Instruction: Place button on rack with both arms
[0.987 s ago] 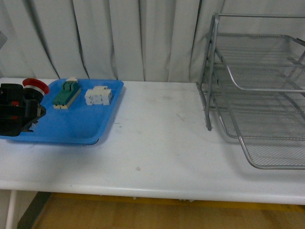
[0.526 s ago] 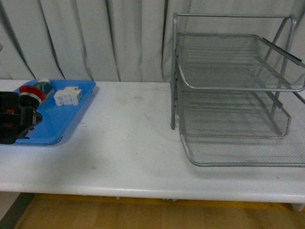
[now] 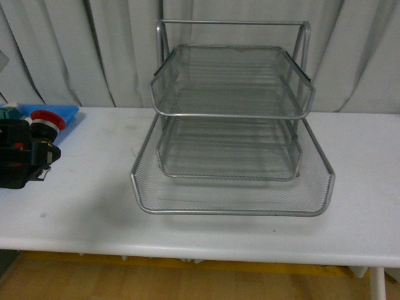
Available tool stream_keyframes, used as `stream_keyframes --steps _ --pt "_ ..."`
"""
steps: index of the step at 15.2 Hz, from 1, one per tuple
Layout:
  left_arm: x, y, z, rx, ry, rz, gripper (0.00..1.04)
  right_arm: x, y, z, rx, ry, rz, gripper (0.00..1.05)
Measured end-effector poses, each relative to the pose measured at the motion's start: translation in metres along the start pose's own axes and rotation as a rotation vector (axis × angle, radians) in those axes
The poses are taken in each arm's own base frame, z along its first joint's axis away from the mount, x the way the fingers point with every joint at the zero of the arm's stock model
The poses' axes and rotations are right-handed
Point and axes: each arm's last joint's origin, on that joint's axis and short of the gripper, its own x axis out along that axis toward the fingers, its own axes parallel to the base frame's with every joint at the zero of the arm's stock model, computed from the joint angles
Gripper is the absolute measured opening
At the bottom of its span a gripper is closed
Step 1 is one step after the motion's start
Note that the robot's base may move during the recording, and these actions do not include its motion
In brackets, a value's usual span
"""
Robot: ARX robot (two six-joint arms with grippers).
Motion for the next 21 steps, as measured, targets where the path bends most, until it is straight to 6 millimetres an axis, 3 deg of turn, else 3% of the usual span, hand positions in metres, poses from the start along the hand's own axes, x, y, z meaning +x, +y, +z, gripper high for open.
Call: stream_keyframes --steps 2,5,6,7,10,15,18,21 --pt "0.004 -0.016 0.003 0.024 0.008 -0.042 0.36 0.000 0.000 0.000 0.000 0.004 -0.005 0.98" --pt "0.022 -0.057 0.029 0.057 -0.027 -0.130 0.36 0.000 0.000 0.000 0.000 0.003 -0.004 0.98" --pt "0.038 -0.101 0.032 0.099 0.006 -0.233 0.36 0.000 0.000 0.000 0.000 0.002 -0.004 0.98" --pt "0.062 -0.155 0.022 0.168 0.096 -0.338 0.36 0.000 0.000 0.000 0.000 0.002 -0.004 0.98" --pt "0.086 -0.160 0.036 0.168 0.117 -0.290 0.36 0.000 0.000 0.000 0.000 0.002 -0.004 0.98" --pt "0.122 -0.162 0.030 0.191 0.246 -0.214 0.36 0.000 0.000 0.000 0.000 0.002 -0.004 0.98" --pt "0.137 -0.163 0.050 0.176 0.238 -0.187 0.36 0.000 0.000 0.000 0.000 0.002 -0.004 0.98" --pt "0.140 -0.165 0.061 0.130 0.224 -0.202 0.59 0.000 0.000 0.000 0.000 0.002 -0.004 0.98"
